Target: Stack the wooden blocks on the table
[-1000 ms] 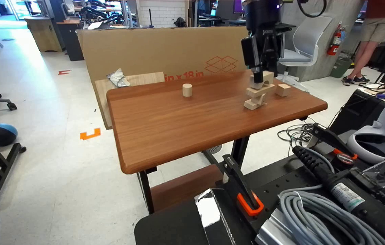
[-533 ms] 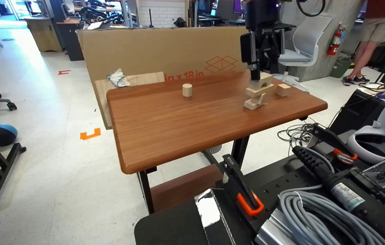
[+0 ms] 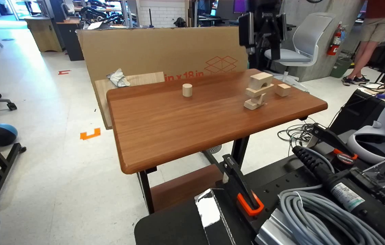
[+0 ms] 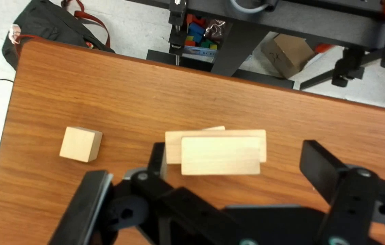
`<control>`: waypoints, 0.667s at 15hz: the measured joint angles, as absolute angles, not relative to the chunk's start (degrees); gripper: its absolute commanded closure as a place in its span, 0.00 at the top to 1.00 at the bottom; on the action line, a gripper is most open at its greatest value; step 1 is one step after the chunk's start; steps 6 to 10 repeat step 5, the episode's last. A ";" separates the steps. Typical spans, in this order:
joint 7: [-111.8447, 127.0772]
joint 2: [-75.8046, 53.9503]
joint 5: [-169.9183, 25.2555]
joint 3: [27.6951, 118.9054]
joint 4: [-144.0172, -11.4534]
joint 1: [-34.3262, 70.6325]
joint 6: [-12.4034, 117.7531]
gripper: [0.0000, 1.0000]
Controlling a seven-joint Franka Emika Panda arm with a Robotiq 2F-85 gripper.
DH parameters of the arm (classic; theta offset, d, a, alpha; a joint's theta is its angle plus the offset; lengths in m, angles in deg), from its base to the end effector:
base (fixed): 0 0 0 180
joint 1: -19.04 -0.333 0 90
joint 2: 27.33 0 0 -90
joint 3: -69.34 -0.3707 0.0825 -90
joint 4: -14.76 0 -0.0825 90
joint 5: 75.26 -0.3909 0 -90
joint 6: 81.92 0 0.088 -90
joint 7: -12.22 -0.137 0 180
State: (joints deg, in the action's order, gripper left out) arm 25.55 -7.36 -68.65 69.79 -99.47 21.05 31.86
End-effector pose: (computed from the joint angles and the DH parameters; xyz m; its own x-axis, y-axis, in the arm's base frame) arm 0.5760 -0.0350 0.2812 0.9024 0.2351 -0.3611 0.2529 -0.9675 0.0020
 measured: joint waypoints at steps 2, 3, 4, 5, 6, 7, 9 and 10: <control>23.82 -10.09 -70.66 69.75 -97.46 21.11 28.89 1.00; 22.31 -11.55 -71.97 69.83 -96.47 21.18 26.73 1.00; 21.30 -12.82 -72.75 69.92 -95.73 21.26 24.84 1.00; 20.79 -13.75 -73.19 69.97 -95.44 21.36 23.92 1.00; 20.79 -13.75 -73.19 69.97 -95.44 21.36 23.92 1.00; 20.79 -13.75 -73.19 69.97 -95.44 21.36 23.92 1.00; 20.79 -13.75 -73.19 69.97 -95.44 21.36 23.92 1.00; 20.79 -13.75 -73.19 69.97 -95.44 21.36 23.92 1.00</control>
